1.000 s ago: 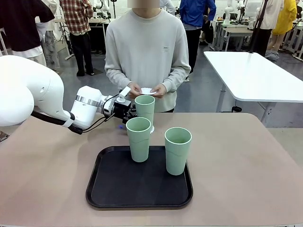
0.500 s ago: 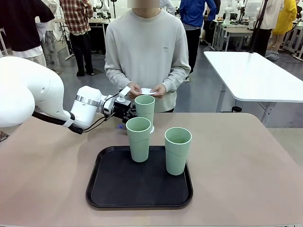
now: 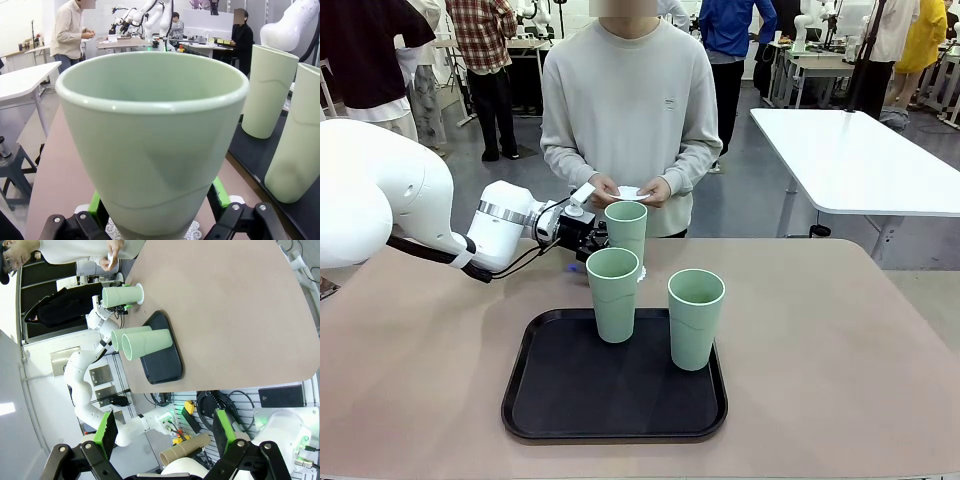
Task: Place coasters on the table and set cups on them.
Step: Pick up one Reusable plastic cup and place it on a coaster set by the human.
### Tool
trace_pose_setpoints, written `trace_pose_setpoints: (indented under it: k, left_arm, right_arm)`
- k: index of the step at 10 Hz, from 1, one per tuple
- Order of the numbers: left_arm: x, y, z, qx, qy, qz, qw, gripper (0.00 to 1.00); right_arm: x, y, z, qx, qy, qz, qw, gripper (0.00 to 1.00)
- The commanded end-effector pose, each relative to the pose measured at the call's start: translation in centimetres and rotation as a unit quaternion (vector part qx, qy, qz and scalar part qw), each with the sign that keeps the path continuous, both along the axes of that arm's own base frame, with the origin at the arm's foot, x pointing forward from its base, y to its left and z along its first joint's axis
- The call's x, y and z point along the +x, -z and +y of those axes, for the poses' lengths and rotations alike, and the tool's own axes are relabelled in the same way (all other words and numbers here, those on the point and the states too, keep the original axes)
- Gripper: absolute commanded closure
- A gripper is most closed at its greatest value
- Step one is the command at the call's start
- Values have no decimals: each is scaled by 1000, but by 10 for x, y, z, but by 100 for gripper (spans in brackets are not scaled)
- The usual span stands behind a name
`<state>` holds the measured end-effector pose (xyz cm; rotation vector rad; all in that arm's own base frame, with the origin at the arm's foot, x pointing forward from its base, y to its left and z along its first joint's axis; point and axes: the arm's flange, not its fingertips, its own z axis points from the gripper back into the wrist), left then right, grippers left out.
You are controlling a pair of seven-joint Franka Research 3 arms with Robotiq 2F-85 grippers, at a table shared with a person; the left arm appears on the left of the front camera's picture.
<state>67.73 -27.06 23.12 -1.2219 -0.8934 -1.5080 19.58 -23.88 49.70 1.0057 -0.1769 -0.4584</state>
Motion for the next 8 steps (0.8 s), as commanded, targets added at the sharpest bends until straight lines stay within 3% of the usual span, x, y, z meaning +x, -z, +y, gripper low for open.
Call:
trace_pose_setpoints:
  k: [1,8]
  left_arm:
    - [10,-3,3,8,20,7,1000,0]
    - [10,-8,19,5,27,5,1000,0]
  right_arm:
    - [0,1,1,8,-4,-8,1000,0]
    - [0,1,1,8,-4,-8,1000,0]
